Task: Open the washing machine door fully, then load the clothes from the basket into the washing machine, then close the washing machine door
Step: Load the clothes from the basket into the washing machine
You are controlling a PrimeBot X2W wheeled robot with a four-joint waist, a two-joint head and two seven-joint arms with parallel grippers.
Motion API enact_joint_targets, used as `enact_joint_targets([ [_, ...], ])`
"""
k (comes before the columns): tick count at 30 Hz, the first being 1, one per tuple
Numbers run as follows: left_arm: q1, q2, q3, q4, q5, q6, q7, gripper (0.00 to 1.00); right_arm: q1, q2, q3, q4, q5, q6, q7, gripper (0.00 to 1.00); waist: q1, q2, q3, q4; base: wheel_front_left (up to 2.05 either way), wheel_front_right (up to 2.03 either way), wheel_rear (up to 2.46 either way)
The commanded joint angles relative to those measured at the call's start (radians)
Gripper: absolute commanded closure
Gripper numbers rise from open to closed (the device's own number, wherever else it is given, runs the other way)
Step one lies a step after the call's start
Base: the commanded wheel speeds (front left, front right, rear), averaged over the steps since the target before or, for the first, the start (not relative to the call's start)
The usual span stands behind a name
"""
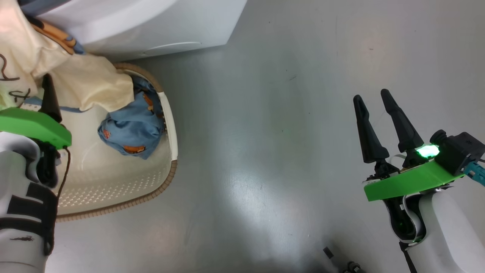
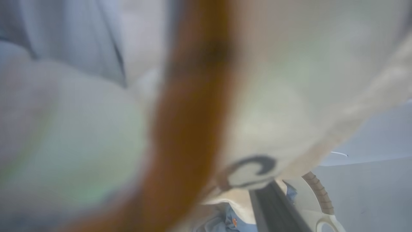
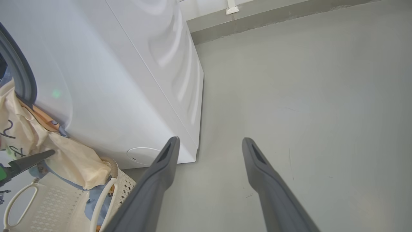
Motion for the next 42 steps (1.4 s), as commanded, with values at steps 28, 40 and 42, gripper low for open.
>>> enact_joint_targets([
  [28,0.057,0.081,-0.031,-0.252,-0.143,-0.002,-0.006,1.0,0.009,0.0,0.013,-0.027,-0.01,0.003,-0.005,0.0,0.0,0.0,-0.03,0.014,0.0,0.0,0.0],
  [40,0.192,0.019,0.108,-0.565,-0.044,-0.002,-0.006,1.0,0.025,0.01,0.0,-0.021,-0.006,0.003,-0.005,0.0,0.0,0.0,-0.089,0.048,0.0,0.0,0.0],
  [42,0.198,0.014,0.127,-0.616,-0.027,-0.002,-0.006,1.0,0.027,0.013,0.0,-0.019,-0.005,0.003,-0.005,0.0,0.0,0.0,-0.096,0.05,0.0,0.0,0.0],
])
